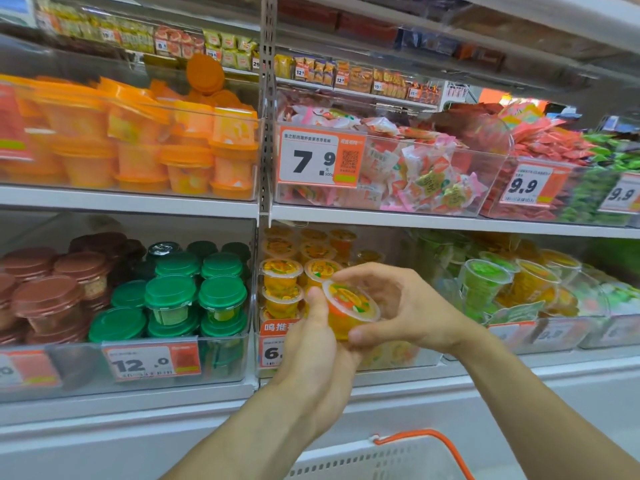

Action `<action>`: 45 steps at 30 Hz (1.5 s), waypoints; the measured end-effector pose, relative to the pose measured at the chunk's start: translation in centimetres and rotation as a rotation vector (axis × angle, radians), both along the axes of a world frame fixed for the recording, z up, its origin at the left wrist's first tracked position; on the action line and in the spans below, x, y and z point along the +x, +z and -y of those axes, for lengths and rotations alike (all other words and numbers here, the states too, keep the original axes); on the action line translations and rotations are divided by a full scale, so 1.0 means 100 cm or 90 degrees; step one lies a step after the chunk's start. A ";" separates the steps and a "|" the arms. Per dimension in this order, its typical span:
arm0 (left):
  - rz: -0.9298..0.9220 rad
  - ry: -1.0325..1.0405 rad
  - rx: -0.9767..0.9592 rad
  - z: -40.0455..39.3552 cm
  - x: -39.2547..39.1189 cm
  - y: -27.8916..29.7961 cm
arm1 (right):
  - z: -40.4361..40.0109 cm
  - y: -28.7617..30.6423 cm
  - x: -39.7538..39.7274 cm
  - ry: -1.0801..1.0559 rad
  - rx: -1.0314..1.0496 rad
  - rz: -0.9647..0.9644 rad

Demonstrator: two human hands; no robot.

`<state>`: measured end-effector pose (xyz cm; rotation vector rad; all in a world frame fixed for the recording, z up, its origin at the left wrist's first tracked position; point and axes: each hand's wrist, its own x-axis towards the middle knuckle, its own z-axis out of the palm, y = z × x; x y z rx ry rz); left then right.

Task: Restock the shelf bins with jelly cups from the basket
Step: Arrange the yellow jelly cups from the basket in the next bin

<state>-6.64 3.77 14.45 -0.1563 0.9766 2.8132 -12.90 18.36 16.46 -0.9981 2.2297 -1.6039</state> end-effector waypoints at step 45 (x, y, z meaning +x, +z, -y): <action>0.168 -0.478 -1.145 0.020 0.084 -0.316 | -0.030 -0.357 0.166 -0.423 0.543 0.404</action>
